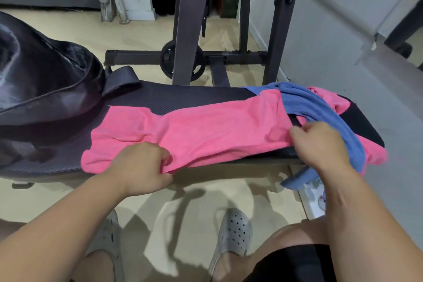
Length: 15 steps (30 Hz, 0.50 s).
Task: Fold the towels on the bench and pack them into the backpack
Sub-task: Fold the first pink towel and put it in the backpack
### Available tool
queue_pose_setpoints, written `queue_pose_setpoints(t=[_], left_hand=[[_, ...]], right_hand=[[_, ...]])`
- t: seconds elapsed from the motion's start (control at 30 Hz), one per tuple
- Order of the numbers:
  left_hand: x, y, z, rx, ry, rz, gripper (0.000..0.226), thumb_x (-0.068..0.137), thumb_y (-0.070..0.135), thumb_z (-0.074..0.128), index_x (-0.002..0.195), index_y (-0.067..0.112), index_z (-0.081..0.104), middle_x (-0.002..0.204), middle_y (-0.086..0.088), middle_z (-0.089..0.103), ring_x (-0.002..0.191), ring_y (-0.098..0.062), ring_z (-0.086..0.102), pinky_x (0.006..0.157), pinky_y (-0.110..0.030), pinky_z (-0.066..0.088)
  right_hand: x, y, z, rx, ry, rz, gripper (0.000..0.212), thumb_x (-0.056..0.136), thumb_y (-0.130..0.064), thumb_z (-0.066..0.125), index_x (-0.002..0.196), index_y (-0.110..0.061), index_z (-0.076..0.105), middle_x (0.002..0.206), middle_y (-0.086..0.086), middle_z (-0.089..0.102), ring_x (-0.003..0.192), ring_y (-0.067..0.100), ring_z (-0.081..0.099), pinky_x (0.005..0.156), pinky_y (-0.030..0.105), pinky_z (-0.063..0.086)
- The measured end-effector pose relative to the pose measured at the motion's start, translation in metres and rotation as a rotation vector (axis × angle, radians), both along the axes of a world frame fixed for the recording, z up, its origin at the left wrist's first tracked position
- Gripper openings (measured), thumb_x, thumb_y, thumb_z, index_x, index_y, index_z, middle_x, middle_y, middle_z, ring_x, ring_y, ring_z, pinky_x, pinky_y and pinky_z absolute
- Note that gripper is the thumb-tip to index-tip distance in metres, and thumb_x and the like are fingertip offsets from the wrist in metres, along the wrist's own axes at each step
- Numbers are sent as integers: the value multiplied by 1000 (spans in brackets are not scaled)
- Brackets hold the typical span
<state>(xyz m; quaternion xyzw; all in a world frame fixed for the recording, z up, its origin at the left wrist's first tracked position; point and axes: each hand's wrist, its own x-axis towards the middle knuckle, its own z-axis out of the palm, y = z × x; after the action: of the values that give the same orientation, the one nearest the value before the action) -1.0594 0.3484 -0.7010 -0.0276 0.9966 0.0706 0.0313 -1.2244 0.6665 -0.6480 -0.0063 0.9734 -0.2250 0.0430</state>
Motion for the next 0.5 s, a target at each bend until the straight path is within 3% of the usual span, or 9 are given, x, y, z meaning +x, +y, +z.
queue_pose_setpoints(t=[0.07, 0.1, 0.17, 0.23, 0.3, 0.4, 0.5], left_hand=[[1, 0, 0, 129, 100, 33, 46, 68, 68, 57, 63, 24, 42, 63, 9, 50, 61, -15, 48, 56, -33, 45], [-1, -1, -1, 170, 175, 40, 49, 72, 72, 57, 67, 25, 43, 65, 9, 50, 61, -14, 48, 57, -34, 44], [-9, -3, -2, 132, 291, 68, 44, 81, 70, 50, 75, 26, 46, 71, 8, 50, 67, -20, 49, 62, -37, 44], [-19, -6, -3, -6, 282, 161, 43, 84, 63, 42, 89, 22, 55, 84, 0, 56, 80, -29, 54, 71, -41, 47], [-31, -10, -4, -68, 185, 238, 50, 87, 59, 39, 114, 22, 60, 113, -6, 61, 105, -35, 55, 88, -48, 47], [-47, -14, -8, -18, 20, 304, 52, 99, 54, 39, 144, 28, 44, 157, -4, 37, 143, -31, 34, 112, -60, 29], [-64, -16, -14, 36, -94, 333, 57, 102, 54, 32, 154, 30, 31, 164, 1, 25, 149, -27, 24, 112, -64, 26]], right_hand=[[2, 9, -1, 176, -246, 40, 46, 87, -47, 56, 68, -6, 61, 66, 10, 65, 63, 28, 60, 60, 35, 45], [2, 10, 0, 223, -283, 44, 47, 84, -51, 57, 67, -8, 62, 65, 9, 66, 64, 28, 61, 60, 35, 47], [1, 4, 3, 218, -143, 30, 42, 81, -50, 58, 69, -10, 62, 65, 7, 64, 64, 27, 60, 59, 34, 46], [-1, -10, 3, 129, 138, 15, 36, 82, -48, 58, 75, -13, 62, 69, 4, 64, 67, 26, 60, 59, 35, 45], [-4, -32, -4, 38, 264, 107, 37, 86, -53, 58, 96, -18, 65, 91, 3, 68, 87, 29, 62, 70, 38, 48], [-12, -66, -33, 134, 63, 332, 57, 91, -61, 53, 136, -28, 54, 135, 8, 52, 124, 33, 49, 100, 45, 43], [-28, -92, -57, 285, -45, 413, 68, 93, -67, 42, 152, -34, 35, 158, 9, 31, 143, 36, 29, 117, 53, 26]])
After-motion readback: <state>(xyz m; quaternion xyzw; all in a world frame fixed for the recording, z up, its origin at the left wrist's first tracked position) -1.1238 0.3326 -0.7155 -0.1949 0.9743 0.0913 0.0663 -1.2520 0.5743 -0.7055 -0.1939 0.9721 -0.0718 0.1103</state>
